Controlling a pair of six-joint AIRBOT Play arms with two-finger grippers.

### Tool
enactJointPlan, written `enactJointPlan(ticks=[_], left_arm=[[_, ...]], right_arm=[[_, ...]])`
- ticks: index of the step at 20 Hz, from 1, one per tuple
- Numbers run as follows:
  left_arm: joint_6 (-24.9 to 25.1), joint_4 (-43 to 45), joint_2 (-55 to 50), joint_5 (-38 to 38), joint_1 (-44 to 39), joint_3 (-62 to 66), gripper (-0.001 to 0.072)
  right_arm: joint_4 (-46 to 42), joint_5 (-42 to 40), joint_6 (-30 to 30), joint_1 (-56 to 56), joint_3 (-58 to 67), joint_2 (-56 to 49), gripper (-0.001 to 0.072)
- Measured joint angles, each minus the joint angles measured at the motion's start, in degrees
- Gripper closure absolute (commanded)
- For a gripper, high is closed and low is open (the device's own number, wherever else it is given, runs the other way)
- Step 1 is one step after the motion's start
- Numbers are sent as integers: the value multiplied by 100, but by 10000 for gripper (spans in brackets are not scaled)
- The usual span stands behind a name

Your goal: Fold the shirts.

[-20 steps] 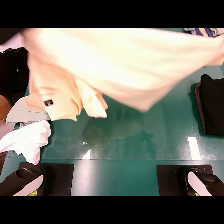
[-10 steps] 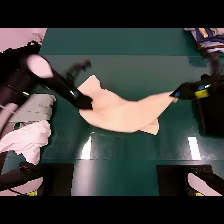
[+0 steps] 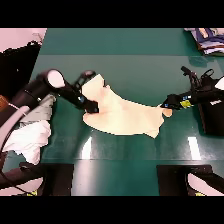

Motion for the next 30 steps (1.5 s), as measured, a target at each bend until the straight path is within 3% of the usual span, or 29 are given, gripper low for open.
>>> enactJointPlan(ticks=[6,10,16,22,23,25,26,30], left_arm=[[-111,354,-120,225,1185,1067,158],[-177,387,-754,304,1871,1213,158],[-87,146,-1873,433,2133,1261,159],[87,-120,-2275,682,2173,1263,161],[107,-164,-2297,706,2164,1263,184],[129,-199,-2330,737,2120,1263,646],[136,-216,-2332,743,2092,1263,677],[151,-291,-2299,684,2006,1314,679]], right_arm=[[4,-4,0,4,260,-9,692],[2,-11,0,7,321,-9,691],[2,-11,0,7,339,-9,691],[4,-13,4,7,339,-9,691],[4,-13,4,7,339,-9,692],[4,-22,4,7,339,-9,691],[4,-22,4,7,339,-9,691],[4,-26,7,2,341,0,691]])
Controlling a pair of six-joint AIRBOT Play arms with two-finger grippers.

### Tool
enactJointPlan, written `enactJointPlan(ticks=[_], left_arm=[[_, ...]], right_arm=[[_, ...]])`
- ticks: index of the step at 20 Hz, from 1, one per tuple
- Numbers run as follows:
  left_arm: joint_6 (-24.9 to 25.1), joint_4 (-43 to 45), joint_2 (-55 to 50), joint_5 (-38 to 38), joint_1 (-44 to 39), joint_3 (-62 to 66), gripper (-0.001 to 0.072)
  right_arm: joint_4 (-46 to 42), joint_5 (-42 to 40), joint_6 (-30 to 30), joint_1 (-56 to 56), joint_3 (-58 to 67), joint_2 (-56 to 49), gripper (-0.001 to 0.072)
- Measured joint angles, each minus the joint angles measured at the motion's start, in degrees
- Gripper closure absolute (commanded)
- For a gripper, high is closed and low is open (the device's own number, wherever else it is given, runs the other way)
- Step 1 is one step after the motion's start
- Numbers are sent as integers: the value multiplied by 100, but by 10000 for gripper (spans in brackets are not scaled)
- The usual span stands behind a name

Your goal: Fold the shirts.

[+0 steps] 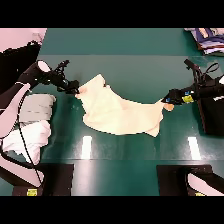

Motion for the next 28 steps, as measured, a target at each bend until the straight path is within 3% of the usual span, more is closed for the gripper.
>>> enactJointPlan(ticks=[5,17,23,28], left_arm=[[-24,90,931,-188,210,525,677],[-153,175,4533,-79,551,3091,679],[-302,72,4826,122,553,3711,680],[-332,101,4041,-44,553,3300,679]], right_arm=[[-2,7,4,-313,459,267,691],[11,-68,-203,-2170,3644,1676,691],[33,393,-238,-3080,4564,1727,692],[42,1213,120,-3226,4551,785,692]])
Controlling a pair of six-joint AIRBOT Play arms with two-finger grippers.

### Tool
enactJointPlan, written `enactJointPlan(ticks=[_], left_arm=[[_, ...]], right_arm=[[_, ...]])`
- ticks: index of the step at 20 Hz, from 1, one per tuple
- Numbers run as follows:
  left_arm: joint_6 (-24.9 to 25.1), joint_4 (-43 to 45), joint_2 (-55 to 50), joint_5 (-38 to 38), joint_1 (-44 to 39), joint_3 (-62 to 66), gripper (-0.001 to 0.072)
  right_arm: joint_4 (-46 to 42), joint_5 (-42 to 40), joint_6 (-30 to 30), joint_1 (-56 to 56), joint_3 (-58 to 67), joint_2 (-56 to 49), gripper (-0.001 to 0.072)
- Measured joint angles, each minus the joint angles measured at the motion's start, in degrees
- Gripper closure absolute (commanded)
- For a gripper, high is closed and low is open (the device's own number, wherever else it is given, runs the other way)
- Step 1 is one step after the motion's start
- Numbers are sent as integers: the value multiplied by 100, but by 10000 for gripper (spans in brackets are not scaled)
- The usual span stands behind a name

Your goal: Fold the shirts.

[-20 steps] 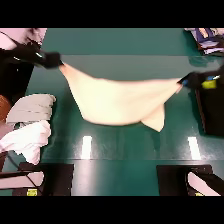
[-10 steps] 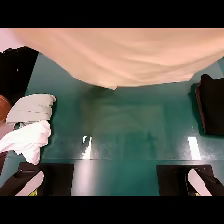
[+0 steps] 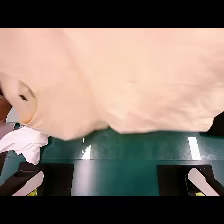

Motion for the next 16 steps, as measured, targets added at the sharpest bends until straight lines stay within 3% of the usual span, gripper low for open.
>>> enactJointPlan(ticks=[5,8,14,15,16], left_arm=[[-13,127,-1895,-874,-2,-295,678],[-15,201,-3152,-1272,-52,-356,679],[131,247,-4645,-831,-291,-385,656],[146,251,-4754,-686,-315,-385,376],[153,284,-4833,-581,-330,-385,101]], right_arm=[[-184,367,219,481,-1447,-1143,692],[-544,26,240,1067,-2315,-1851,692],[-739,-1126,264,2017,-2483,-3110,691],[-741,-1224,267,2118,-2365,-3268,685],[-748,-1283,271,2210,-2221,-3429,537]])
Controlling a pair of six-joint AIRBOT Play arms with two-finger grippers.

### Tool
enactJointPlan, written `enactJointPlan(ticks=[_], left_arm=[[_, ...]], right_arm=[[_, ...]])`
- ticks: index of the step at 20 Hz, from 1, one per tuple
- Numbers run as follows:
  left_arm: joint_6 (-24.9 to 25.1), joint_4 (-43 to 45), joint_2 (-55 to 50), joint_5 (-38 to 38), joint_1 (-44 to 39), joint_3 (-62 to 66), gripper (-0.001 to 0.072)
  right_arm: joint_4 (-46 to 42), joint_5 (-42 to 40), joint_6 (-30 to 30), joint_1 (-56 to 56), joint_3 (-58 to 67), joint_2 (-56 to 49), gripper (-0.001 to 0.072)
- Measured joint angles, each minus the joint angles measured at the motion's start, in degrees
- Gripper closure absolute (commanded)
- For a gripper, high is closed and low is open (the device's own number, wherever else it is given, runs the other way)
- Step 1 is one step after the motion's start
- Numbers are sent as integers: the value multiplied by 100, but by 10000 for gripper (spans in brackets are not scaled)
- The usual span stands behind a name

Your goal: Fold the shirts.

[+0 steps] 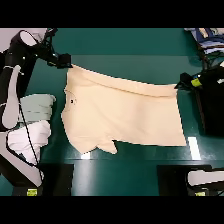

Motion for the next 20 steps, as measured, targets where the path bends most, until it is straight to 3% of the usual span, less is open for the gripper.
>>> enactJointPlan(ticks=[1,2,8,12,16,20], left_arm=[[-24,70,-63,76,-7,-4,76],[-90,151,-96,136,-11,-4,77],[-472,584,24,-640,334,-28,78],[-560,726,723,-1246,603,-568,77],[-562,763,2140,-1456,675,-2227,77],[-675,612,3919,-1283,695,-4680,77]], right_arm=[[0,-50,4,74,151,-125,286],[2,-98,4,114,293,-216,262],[-22,92,-133,-42,903,-105,264],[-17,304,-358,-332,358,675,264],[-11,306,-625,-514,-549,1591,263],[-9,111,-800,-568,-1357,2376,264]])
